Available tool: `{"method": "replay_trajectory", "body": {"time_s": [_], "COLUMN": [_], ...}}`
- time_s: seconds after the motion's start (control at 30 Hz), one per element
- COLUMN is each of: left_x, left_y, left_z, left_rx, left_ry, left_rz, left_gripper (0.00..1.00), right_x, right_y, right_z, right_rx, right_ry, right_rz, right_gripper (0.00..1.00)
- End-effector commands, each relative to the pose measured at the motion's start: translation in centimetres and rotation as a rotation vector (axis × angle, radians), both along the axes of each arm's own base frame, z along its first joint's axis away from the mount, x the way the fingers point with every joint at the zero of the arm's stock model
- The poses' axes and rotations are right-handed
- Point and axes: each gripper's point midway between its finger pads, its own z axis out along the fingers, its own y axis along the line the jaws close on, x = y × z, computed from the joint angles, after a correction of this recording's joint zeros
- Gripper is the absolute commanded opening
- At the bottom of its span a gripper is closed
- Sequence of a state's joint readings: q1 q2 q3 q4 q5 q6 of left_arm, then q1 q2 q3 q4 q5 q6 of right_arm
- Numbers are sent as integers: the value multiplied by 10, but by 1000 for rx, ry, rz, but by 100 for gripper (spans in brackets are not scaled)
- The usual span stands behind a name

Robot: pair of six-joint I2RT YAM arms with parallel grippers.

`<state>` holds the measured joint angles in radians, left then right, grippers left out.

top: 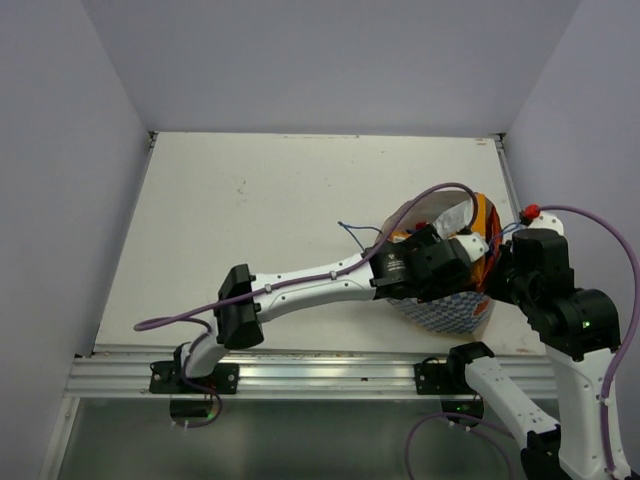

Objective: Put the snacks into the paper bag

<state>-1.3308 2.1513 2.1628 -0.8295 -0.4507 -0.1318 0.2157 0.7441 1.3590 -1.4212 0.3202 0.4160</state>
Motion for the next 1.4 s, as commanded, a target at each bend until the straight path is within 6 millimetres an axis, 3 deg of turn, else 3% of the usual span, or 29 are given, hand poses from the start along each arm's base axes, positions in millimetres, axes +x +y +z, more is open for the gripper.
{"method": "replay_trajectory", "body": {"time_s": [0.0,0.03,0.07,0.1,0.27,0.3,0.33,0.37,0.4,0.43,0.47,0.53,0.63,0.93,1.2,1.37], "left_x": [-2,2,4,5,16,18,21,25,29,46,53,59,50,29,27,25], "left_y": [10,20,24,31,70,77,89,92,104,111,118,129,129,119,113,110], "left_z": [71,96,107,125,163,152,160,154,134,118,89,84,73,73,38,16], "left_rx": [-141,-193,-226,-294,-505,-519,-573,-638,-638,-657,-668,-739,-814,-978,-929,-874], "left_ry": [-92,-129,-149,-170,-229,-219,-180,-96,-32,68,145,258,393,577,649,678], "left_rz": [32,62,80,99,262,295,301,333,349,335,361,305,231,203,241,264], "left_gripper": [88,89,89,97,99,100,100,99,99,98,95,93,94,95,93,84], "right_x": [4,4,4,4,5,5,5,5,5,5,5,5,5,5,7,9], "right_y": [3,3,3,3,3,2,2,2,2,2,2,2,1,0,0,1], "right_z": [10,9,9,8,8,8,8,9,9,9,9,8,9,5,3,4], "right_rx": [15,12,12,13,8,6,6,4,4,5,3,0,-5,-18,-19,-17], "right_ry": [-43,-40,-40,-38,-35,-35,-36,-37,-37,-39,-38,-33,-33,-21,-22,-26], "right_rz": [14,12,14,13,15,15,15,13,15,15,16,16,19,22,25,28], "right_gripper": [0,0,0,0,0,0,0,0,0,0,0,0,0,0,0,0]}}
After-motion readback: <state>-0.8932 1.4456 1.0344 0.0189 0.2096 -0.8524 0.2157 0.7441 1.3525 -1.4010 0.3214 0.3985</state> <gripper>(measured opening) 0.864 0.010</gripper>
